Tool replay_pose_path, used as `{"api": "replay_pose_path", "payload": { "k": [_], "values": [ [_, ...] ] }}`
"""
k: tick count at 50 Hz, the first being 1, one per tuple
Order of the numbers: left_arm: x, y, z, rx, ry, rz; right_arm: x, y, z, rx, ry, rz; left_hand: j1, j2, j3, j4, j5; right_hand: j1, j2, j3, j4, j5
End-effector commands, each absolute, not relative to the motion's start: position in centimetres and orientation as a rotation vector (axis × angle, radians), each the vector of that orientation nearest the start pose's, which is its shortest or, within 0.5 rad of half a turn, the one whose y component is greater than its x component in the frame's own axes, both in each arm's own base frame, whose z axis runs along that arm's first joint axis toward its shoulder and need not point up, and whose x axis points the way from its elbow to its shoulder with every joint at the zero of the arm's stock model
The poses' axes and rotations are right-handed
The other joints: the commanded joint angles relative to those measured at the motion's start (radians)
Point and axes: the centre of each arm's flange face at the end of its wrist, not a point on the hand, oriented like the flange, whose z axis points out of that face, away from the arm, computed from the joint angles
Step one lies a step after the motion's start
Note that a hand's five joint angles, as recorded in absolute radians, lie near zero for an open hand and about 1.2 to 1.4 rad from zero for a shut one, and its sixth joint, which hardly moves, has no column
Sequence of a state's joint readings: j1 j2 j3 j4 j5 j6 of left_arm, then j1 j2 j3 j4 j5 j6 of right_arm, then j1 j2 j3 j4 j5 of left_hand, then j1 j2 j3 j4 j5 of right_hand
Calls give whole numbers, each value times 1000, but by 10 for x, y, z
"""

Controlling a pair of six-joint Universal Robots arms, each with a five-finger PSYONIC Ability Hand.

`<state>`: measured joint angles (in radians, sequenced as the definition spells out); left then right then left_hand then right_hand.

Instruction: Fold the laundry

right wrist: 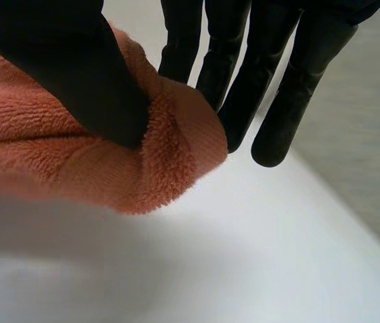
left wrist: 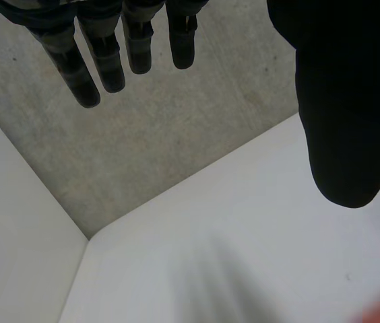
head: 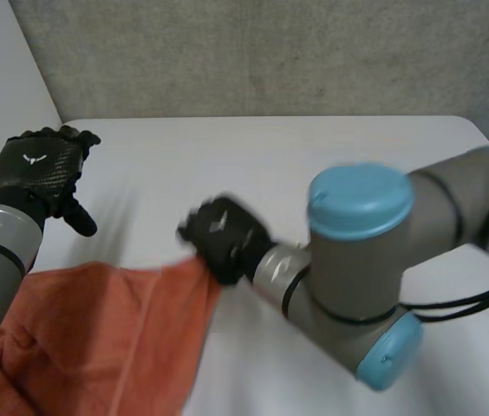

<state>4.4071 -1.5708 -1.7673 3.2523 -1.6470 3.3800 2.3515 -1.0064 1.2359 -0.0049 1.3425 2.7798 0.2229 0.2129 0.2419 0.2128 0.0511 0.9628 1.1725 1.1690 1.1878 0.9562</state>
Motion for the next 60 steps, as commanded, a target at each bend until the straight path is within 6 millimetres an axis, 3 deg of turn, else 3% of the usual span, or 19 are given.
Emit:
{"api": "replay_pose_path", "payload": {
  "k": [1,11,22,30,39,49,60],
  "values": [
    [-207,-231,269,584,2234,-2158,342,-261,235,-804,1981,-1924,14,24,-5,24,11,433,224,227,209,266],
    [-207,-206,259,694,2348,-2086,300,-299,202,-695,2190,-1918,64,74,45,74,61,433,224,227,209,266],
    [-189,-197,225,649,2476,-1883,261,-331,191,-577,2271,-1991,181,191,162,191,179,433,224,227,209,266],
    [-184,-174,210,682,2556,-1776,237,-357,192,-495,2306,-2051,202,212,183,212,199,433,224,227,209,266],
    [-202,-135,193,928,2702,-1688,210,-388,193,-401,2358,-2137,202,212,183,212,199,433,224,227,209,266],
    [-208,-126,189,999,2714,-1672,186,-407,197,-318,2390,-2192,199,209,180,209,196,433,224,227,209,266],
    [-217,-111,171,1141,2756,-1566,155,-424,207,-230,2398,-2255,199,209,180,209,196,433,224,227,209,266]
  ]
}}
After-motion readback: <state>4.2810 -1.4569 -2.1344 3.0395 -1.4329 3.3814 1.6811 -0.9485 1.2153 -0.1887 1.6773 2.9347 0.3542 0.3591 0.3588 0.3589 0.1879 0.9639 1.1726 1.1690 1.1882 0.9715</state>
